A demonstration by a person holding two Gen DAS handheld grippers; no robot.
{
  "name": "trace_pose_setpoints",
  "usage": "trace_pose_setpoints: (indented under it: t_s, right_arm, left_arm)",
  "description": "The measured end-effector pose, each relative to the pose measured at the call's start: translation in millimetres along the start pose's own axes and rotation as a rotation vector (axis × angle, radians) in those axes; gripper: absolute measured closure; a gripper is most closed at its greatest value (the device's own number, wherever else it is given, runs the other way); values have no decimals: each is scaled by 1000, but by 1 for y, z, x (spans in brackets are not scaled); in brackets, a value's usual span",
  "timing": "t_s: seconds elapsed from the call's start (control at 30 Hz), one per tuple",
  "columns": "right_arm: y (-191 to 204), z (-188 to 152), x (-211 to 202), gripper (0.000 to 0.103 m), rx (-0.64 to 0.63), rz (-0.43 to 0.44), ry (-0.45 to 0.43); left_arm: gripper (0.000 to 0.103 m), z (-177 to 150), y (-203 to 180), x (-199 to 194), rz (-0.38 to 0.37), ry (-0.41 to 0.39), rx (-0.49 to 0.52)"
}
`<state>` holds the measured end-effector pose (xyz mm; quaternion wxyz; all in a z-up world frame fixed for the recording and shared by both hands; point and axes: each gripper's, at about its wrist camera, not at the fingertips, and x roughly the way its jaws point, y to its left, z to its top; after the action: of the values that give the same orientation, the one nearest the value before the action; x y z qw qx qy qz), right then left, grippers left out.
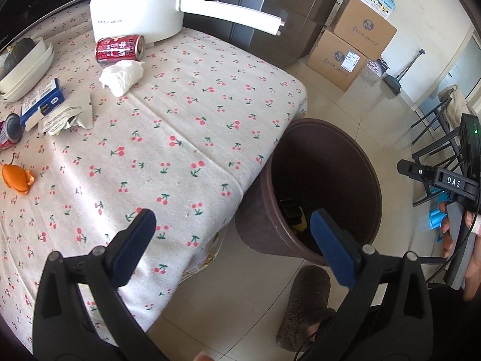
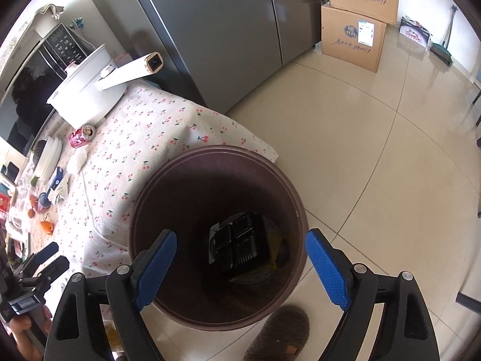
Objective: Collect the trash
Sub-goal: 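Move both grippers back over the table toward the orange peel and white packet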
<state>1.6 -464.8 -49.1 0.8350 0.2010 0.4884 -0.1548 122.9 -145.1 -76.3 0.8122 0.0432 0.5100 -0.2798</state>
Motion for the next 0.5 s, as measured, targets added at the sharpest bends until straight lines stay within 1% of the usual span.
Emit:
trace_pose_setpoints:
  t_s: [0.27,0.5]
  right_arm:
    - [24,2,2,14,-24,16,5]
    - [50,5,5,13,-65,15,0]
  left_arm:
    - [1,-1,18,-11,23,-12,-22]
    - [1,-6,44,-24,75,-25,-58]
